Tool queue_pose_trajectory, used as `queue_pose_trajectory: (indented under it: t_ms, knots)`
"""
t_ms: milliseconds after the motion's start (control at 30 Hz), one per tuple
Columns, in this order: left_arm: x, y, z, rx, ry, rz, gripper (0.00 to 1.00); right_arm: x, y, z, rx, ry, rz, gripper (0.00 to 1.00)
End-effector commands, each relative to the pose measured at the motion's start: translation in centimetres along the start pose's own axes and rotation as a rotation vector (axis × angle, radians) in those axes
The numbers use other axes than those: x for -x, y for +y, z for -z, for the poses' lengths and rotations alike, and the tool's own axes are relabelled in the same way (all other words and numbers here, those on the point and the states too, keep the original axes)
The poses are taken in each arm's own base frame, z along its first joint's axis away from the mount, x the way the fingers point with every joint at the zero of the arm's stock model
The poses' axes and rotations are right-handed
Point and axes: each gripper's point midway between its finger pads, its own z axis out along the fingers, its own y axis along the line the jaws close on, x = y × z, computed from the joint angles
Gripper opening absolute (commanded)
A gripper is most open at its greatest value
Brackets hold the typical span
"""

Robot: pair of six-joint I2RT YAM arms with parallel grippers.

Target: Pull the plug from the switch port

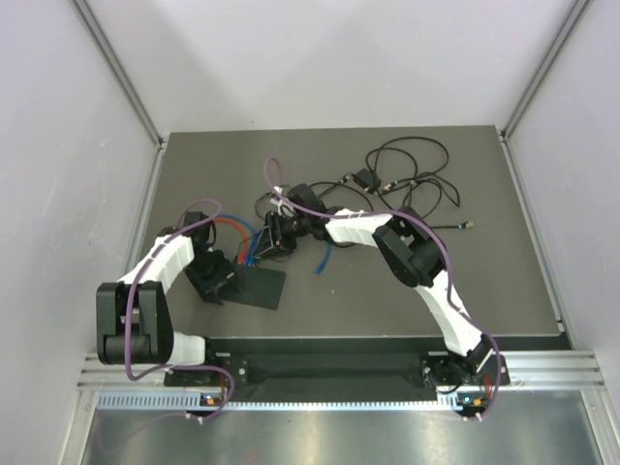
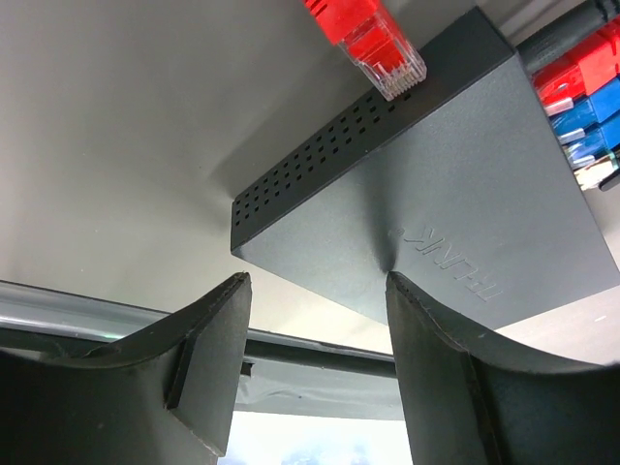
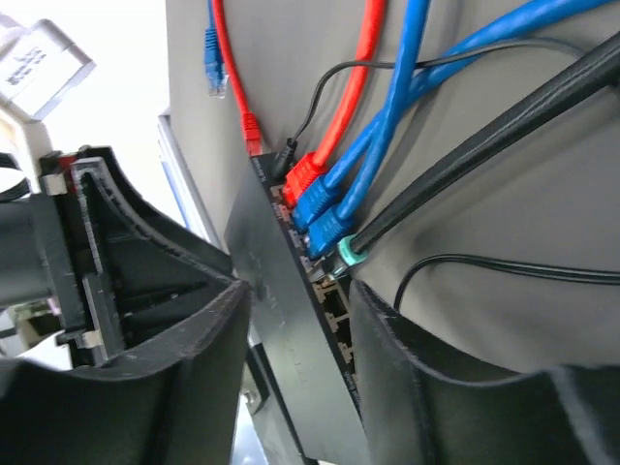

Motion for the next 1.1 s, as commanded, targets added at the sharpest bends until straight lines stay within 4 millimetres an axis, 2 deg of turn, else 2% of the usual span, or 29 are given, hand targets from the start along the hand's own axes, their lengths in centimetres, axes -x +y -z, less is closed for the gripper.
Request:
queue_pose_trajectory:
  t_ms: [0, 133, 400, 667, 767, 1067]
  knots:
    - [0.2, -0.1, -0.2, -0.008, 0.003, -0.001, 0.63, 0.2, 2.0, -0.4, 0.077, -0.021, 0.043, 0.44]
    - [0.3, -0.2, -0.2, -0.009, 0.0, -0.005, 0.63, -1.1, 1.6, -1.1, 0.07, 0.0, 0.022, 0.4]
    - [0.3, -0.1, -0.4, 0.001, 0.011, -0.015, 0.63, -2.5, -0.5, -1.7, 0.033, 0.013, -0.029, 0.38]
    - [0.2, 0.1, -0.5, 0.006, 0.015, -0.011, 0.63, -2.6, -1.4, -2.7, 0.063, -0.005, -0.068, 0.4]
    - [0.2, 0.1, -0.5, 0.006, 0.015, -0.013, 0.63, -2.4, -1.2, -2.9, 0.097, -0.025, -0.083, 0.4]
    - [0.2, 0.0, -0.6, 0.002, 0.016, -0.012, 0.62, -2.2, -2.4, -3.4, 0.06, -0.031, -0.096, 0.37]
